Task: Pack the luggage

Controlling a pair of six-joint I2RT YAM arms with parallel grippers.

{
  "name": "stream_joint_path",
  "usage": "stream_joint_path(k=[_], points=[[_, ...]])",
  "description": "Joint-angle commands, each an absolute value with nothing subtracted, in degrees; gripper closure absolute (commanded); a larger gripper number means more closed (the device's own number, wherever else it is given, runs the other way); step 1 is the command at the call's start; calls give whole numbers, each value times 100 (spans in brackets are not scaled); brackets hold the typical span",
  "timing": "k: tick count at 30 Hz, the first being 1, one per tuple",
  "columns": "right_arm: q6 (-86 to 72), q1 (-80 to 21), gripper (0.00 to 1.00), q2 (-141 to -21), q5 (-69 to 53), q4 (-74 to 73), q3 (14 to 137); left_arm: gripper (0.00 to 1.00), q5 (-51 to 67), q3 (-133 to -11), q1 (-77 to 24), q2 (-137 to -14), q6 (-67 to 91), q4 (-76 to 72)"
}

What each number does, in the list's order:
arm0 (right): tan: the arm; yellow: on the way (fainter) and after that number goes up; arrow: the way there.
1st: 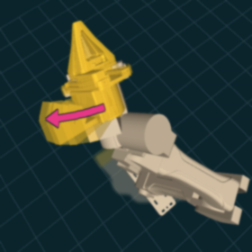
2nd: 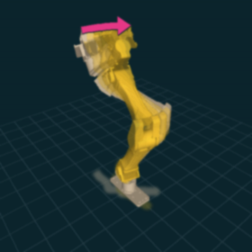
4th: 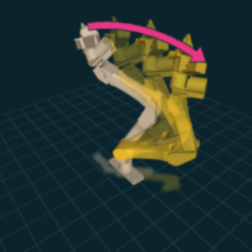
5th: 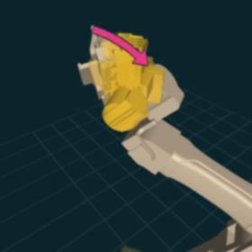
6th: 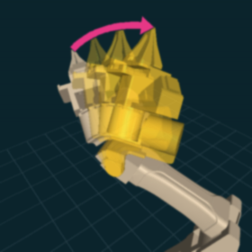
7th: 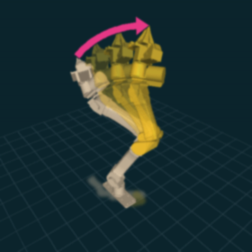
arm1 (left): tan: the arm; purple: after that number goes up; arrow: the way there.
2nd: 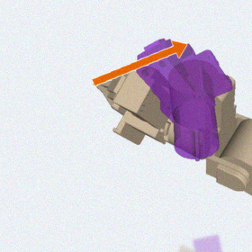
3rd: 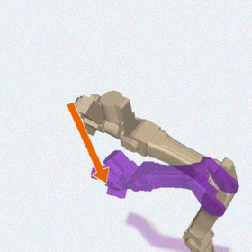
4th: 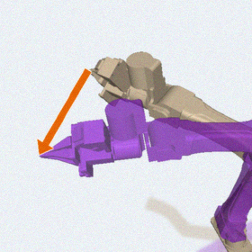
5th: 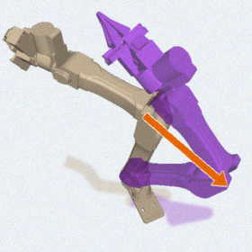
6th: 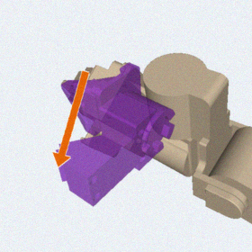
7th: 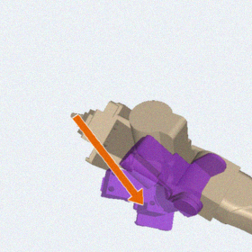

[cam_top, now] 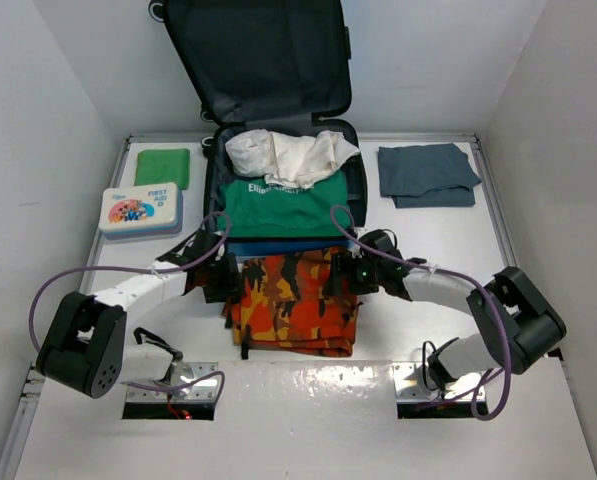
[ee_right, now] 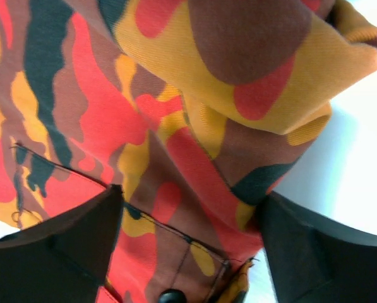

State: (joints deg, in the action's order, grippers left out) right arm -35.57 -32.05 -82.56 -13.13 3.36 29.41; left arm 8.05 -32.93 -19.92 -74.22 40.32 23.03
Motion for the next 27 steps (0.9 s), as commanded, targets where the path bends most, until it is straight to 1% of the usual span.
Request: stream_joint_path(k=[1,2,3,4,5,6,7,8,10,11,15,19,22,27], points=[[-3867,-3358,20,-8289,-1178,18,2909,51,1143,-3165,-2145,-7752,3964,1978],[-3867,-3357,29,-8262,-1169,9,2892,58,1212,-3164,-2145,-7700,3964,1978],[-3876,-3375,33,-8149,-1186,17,2839,67,1274,-3164,-2197,-7630,3964,1978],[-3859,-3366,41,-8121,-1230,18,2821,78,1274,-3164,-2258,-7577,3912,1908],[-3824,-3375,48,-8086,-1352,18,2804,82,1353,-3164,-2259,-7454,3911,1907],[-3788,-3427,57,-7964,-1397,18,2752,92,1354,-3164,-2328,-7375,3850,1907],[-3692,-3463,65,-7937,-1502,18,2734,98,1354,-3225,-2416,-7278,3780,1907],[-3648,-3480,81,-7919,-1581,26,2742,100,1354,-3226,-2417,-7190,3779,1968],[-3551,-3559,97,-7822,-1739,-113,2786,100,1354,-3348,-2496,-6892,3648,2100],[-3472,-3560,100,-7779,-1775,-262,2856,100,1423,-3427,-2635,-6795,3500,2196],[-3104,-3647,100,-7445,-1942,-736,3032,100,1477,-3604,-2848,-6093,3226,2583],[-2962,-3814,100,-6647,-1951,-1027,3233,100,1345,-3796,-3102,-5257,3173,2698],[-2927,-3946,100,-6321,-1759,-1290,3479,100,1292,-4025,-3226,-4984,2937,2830],[-2804,-3894,100,-5898,-1494,-1626,4016,100,986,-4577,-3296,-4747,2461,2752]])
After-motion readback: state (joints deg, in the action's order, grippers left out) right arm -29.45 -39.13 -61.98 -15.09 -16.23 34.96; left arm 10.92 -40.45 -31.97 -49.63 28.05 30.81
